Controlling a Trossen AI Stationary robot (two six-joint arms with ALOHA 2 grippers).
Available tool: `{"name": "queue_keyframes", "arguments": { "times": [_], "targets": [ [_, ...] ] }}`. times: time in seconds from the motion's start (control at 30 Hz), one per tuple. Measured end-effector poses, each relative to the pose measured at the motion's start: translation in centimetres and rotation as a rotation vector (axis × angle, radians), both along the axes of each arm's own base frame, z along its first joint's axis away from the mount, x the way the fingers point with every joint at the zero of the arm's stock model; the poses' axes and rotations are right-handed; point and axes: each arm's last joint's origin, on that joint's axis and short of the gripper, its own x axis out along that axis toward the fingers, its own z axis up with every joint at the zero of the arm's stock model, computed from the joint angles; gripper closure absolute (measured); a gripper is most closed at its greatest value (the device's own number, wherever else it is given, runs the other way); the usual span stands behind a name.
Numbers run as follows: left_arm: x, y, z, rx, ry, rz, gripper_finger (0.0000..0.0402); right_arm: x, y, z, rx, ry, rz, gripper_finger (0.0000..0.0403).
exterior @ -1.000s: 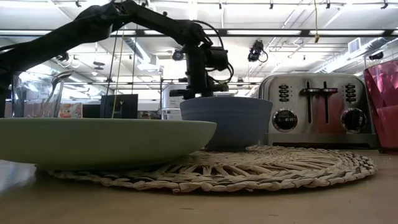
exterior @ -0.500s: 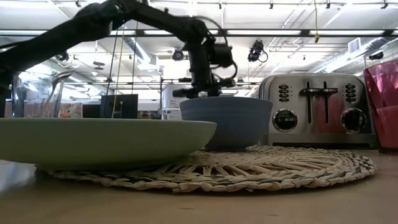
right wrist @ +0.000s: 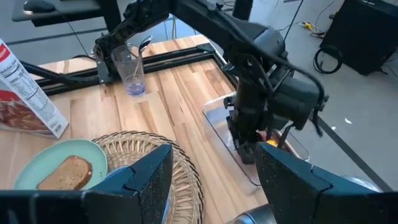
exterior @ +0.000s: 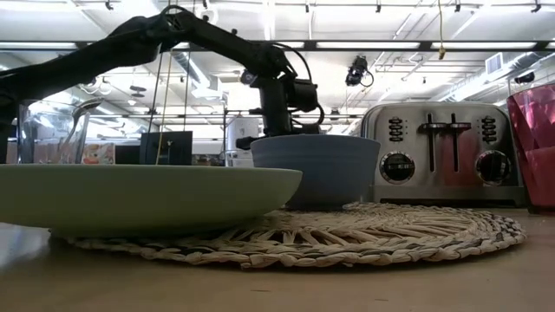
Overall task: Arrange a breakfast setting
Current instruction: Put the apple on the brown table mat to the left of the blue bowl
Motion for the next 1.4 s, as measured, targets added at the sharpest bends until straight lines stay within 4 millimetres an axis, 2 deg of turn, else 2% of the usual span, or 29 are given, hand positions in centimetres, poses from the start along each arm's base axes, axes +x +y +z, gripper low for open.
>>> {"name": "queue_keyframes", "arguments": {
  "times": [0.17,0.47,0.73,0.97,1.17,1.4],
  "targets": [
    [0.3,-0.1,-1.4,0.016,0.045,-0.03,0.0257,-0.1,0.0,0.0,0.017,-0.007,-0.005,0.0169],
    [-0.3,0.3,-1.5,0.085,0.114,-0.188,0.0257,-0.9,0.1,0.4,0.046,-0.034,0.023,0.0169],
    [0.2,0.1,-2.4,0.144,0.148,-0.344,0.0257,-1.4,0.1,0.7,0.06,-0.052,0.018,0.0169],
    [0.2,-0.5,-2.0,0.171,0.183,-0.515,0.0257,-1.4,0.1,0.7,0.063,-0.053,0.016,0.0169],
    [0.4,-0.2,-2.0,0.209,0.165,-0.647,0.0257,-1.4,0.1,0.7,0.066,-0.055,0.014,0.0169],
    [-0.1,0.8,-1.9,0.208,0.157,-0.673,0.0257,-1.4,0.1,0.7,0.091,-0.065,0.0,0.0169]
  ]
}}
